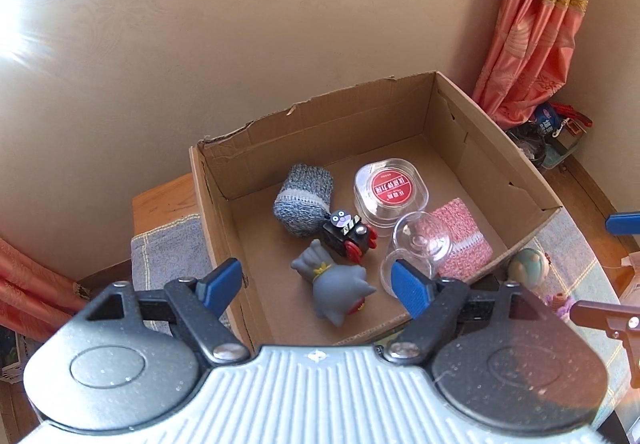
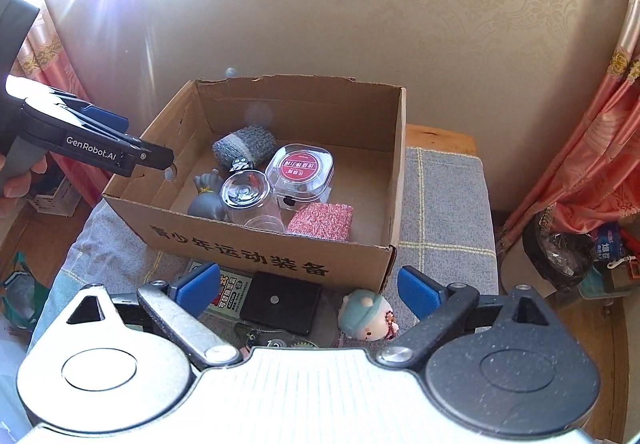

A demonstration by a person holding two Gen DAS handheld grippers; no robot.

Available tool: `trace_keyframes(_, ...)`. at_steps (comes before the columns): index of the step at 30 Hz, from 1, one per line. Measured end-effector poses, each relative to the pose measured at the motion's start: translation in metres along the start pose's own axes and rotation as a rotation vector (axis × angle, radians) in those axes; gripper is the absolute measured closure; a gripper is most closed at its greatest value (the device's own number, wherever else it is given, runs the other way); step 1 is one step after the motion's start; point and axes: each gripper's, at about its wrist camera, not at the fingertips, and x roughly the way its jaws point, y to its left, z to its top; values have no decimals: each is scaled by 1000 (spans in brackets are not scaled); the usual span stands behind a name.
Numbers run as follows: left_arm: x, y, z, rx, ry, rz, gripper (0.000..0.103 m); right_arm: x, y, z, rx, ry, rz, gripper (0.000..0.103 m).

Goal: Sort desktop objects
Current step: 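Move both open tools back toward the remaining objects on the towel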

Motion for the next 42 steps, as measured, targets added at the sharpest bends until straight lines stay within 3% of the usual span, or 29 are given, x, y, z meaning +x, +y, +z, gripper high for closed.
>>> trace_keyframes(4,-14,-7,-14,9,-26,-7,20,-7,2,-9,8,-5,-4,5)
trace_keyframes(7,-23,-14,-25,11,-46,-36,11,-13,1,-16,21,-9,4,4)
trace_keyframes(25,-32,-90,-99,147,-84,-159,10,-26,-3,-90,86,48,-14,0)
trace_keyframes(42,3,-132,-126,184,3,-248,10,-12,-18,-136,149,127,-11,0)
